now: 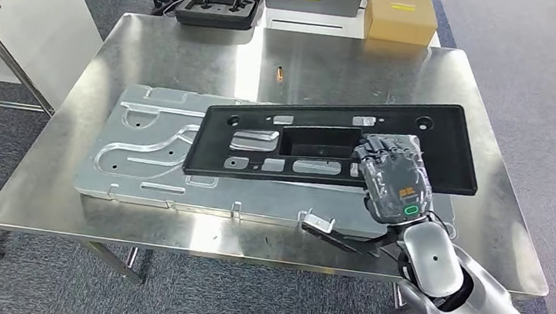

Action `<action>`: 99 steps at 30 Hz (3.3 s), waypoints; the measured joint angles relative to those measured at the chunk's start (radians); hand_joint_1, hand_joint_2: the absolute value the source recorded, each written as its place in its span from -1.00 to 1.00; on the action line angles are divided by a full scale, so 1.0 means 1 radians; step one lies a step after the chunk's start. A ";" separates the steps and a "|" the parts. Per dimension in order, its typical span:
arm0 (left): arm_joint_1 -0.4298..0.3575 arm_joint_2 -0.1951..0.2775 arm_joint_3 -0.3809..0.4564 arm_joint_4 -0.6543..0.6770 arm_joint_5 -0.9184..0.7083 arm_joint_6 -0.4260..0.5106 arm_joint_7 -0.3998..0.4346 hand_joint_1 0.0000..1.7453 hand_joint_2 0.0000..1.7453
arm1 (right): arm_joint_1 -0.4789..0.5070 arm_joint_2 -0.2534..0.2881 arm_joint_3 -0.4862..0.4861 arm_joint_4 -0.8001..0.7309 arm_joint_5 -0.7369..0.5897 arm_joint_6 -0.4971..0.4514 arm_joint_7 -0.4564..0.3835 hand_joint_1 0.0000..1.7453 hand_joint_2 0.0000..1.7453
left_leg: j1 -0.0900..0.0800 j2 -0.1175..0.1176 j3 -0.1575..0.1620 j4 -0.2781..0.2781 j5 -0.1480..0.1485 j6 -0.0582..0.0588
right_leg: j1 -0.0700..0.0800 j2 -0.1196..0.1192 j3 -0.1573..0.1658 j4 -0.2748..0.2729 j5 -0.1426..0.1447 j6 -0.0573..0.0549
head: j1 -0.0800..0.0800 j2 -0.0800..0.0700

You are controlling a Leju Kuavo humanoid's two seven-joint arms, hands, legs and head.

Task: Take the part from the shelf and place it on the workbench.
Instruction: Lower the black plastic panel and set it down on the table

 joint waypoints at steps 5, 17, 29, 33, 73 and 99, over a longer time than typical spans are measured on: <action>0.001 0.000 0.000 0.000 -0.021 0.012 -0.005 -1.00 1.00 | 0.003 -0.043 0.000 0.022 0.001 0.003 0.019 -0.50 -0.50 | -0.001 -0.001 0.029 -0.061 0.006 0.017 | -0.002 -0.003 -0.005 0.005 -0.010 0.024 | 0.001 0.000; 0.003 -0.005 0.000 0.000 0.000 0.018 0.020 -1.00 -1.00 | 0.068 -0.069 -0.035 0.044 -0.209 -0.200 0.014 -1.00 -1.00 | 0.000 -0.005 0.034 -0.038 -0.016 0.007 | -0.014 -0.002 -0.024 0.014 0.009 0.036 | 0.003 0.000; 0.003 -0.010 0.000 0.000 0.021 0.004 0.033 -1.00 -1.00 | 0.131 -0.041 -0.151 -0.007 -0.522 -0.401 -0.147 -1.00 -1.00 | 0.008 0.000 -0.103 0.265 -0.155 -0.024 | -0.008 -0.009 -0.017 0.010 0.016 -0.001 | -0.006 0.000; 0.002 -0.011 0.000 0.000 0.022 0.002 0.034 -1.00 -1.00 | 0.141 -0.023 -0.166 -0.038 -0.577 -0.424 -0.197 -1.00 -1.00 | 0.003 0.000 -0.017 0.110 -0.082 -0.009 | -0.005 -0.007 -0.018 0.010 0.018 0.002 | -0.006 0.000; 0.008 -0.020 0.066 0.000 0.133 0.006 0.080 -1.00 -1.00 | 0.457 0.368 -0.033 -0.164 -1.357 -0.400 -0.775 -1.00 -1.00 | -0.010 0.010 0.100 -0.132 0.014 0.038 | -0.005 -0.010 -0.103 0.178 -0.103 0.025 | 0.000 0.000; 0.009 -0.056 0.078 0.000 0.080 -0.019 0.080 -1.00 -1.00 | 0.491 0.526 -0.292 1.057 -1.710 -0.410 -0.481 -1.00 -1.00 | -0.007 0.009 0.181 -0.111 -0.088 0.020 | -0.010 -0.012 -0.066 -0.017 0.077 0.029 | -0.004 0.000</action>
